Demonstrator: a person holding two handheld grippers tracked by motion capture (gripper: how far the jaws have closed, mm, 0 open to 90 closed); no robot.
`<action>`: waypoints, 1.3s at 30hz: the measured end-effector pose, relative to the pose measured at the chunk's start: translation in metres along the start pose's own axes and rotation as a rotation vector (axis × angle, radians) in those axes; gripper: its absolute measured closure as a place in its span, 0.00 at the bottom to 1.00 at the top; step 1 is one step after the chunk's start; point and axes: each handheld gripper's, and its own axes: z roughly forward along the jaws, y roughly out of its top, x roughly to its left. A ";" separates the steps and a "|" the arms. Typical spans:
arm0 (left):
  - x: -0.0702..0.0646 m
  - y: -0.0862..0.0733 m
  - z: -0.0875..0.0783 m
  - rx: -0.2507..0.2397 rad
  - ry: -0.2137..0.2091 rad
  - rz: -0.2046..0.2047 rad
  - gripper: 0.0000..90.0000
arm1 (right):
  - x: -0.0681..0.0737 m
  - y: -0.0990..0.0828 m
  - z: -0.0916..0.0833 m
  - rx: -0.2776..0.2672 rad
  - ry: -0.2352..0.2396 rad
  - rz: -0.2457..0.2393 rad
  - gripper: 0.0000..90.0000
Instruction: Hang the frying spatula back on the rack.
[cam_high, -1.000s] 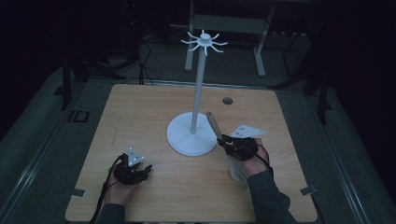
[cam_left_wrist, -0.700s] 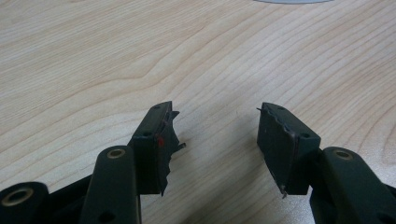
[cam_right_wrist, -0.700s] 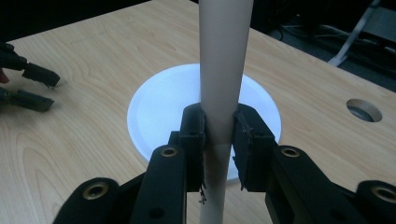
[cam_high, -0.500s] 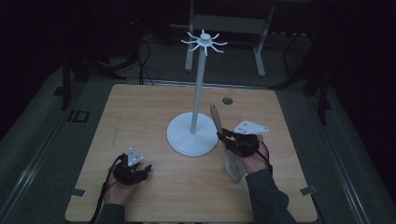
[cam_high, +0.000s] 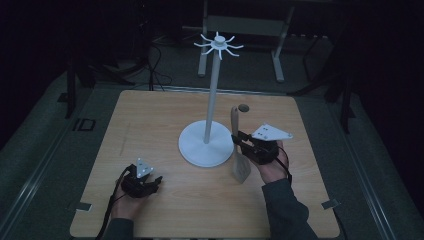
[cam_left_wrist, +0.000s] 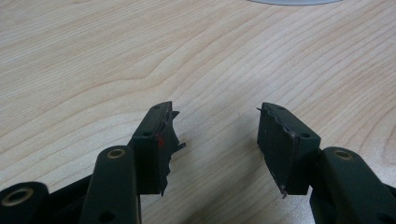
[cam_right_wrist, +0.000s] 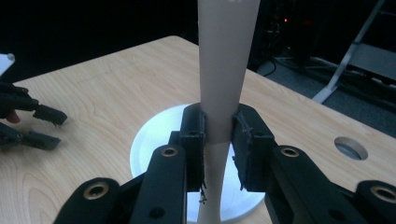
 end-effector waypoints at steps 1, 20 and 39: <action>0.000 0.000 0.000 0.000 0.000 0.000 0.51 | 0.000 0.001 0.000 -0.004 -0.001 -0.005 0.83; 0.001 0.000 0.000 -0.002 0.003 0.001 0.51 | -0.001 0.011 -0.001 -0.045 -0.011 0.000 0.83; 0.001 0.000 0.001 0.001 0.002 -0.002 0.51 | -0.007 0.028 -0.004 -0.056 -0.041 0.008 0.83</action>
